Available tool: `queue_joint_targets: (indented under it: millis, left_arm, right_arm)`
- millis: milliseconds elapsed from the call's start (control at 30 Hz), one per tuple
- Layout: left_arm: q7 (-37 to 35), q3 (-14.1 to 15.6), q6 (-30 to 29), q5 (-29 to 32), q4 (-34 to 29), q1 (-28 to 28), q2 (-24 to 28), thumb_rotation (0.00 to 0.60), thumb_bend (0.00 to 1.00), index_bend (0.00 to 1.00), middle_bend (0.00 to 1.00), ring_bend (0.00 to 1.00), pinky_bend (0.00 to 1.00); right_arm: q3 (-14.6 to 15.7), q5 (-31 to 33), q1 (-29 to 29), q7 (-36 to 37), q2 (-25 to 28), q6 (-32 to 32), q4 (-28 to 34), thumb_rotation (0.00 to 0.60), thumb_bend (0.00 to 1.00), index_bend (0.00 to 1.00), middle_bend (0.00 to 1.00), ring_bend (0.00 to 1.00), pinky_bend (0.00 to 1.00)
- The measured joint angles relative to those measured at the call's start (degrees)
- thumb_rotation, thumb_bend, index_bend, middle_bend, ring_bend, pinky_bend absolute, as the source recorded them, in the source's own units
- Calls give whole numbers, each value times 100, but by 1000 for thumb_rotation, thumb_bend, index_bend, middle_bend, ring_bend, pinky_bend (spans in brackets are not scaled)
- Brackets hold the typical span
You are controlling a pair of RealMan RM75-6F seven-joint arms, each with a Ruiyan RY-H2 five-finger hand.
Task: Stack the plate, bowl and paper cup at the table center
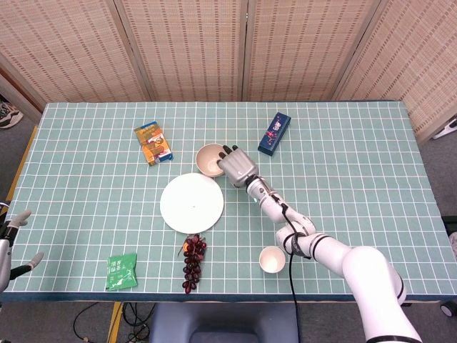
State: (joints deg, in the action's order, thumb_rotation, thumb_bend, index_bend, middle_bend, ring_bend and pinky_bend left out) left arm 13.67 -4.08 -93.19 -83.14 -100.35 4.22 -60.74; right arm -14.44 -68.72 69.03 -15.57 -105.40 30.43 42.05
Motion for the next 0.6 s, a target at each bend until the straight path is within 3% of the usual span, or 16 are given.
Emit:
queue_joint_targets:
  millis: [600]
  left_arm:
    - [-100,-34,36,-54,-15,-81,59,600,0,201,330,358,454]
  right_arm:
    - [86,-173,307,373,-601,-248,-1053,600,330,427,273,101,208]
